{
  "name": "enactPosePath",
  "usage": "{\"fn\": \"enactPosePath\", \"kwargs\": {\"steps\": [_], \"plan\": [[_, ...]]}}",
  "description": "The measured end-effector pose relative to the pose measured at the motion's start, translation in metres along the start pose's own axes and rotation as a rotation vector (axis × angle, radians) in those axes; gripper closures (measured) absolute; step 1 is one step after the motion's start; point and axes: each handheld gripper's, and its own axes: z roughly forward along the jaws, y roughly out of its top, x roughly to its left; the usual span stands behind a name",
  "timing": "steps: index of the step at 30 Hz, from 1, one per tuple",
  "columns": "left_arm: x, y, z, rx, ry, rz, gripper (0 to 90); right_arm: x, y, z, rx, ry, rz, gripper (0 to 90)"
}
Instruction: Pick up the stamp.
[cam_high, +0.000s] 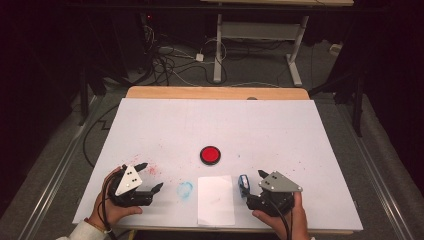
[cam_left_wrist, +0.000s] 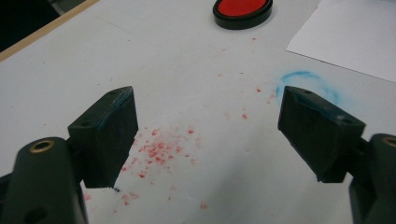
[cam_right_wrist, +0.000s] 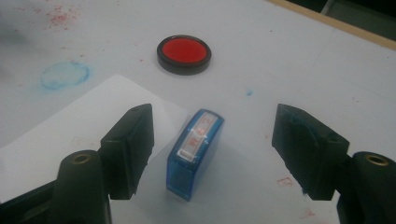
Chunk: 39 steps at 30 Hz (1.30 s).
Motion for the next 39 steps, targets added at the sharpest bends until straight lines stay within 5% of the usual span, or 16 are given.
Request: {"fn": "enactPosePath", "kwargs": {"steps": [8, 17, 26, 30, 39], "plan": [[0.000, 0.000, 0.000, 0.005, -0.001, 0.004, 19.3, 0.011, -0.005, 0.026, 0.074, -0.019, 0.018, 35.8], [0.000, 0.000, 0.001, 0.007, -0.005, 0.005, 19.3, 0.006, -0.012, 0.046, 0.126, -0.025, 0.101, 43.7], [-0.001, 0.000, 0.001, 0.012, -0.004, 0.011, 19.3, 0.009, -0.012, 0.051, 0.114, -0.063, 0.118, 51.6], [-0.001, 0.000, 0.002, 0.011, -0.005, 0.010, 19.3, 0.012, -0.014, 0.054, 0.116, -0.059, 0.127, 63.1], [-0.002, 0.000, 0.002, 0.014, -0.003, 0.014, 19.3, 0.009, -0.014, 0.053, 0.103, -0.032, 0.116, 69.6]]}}
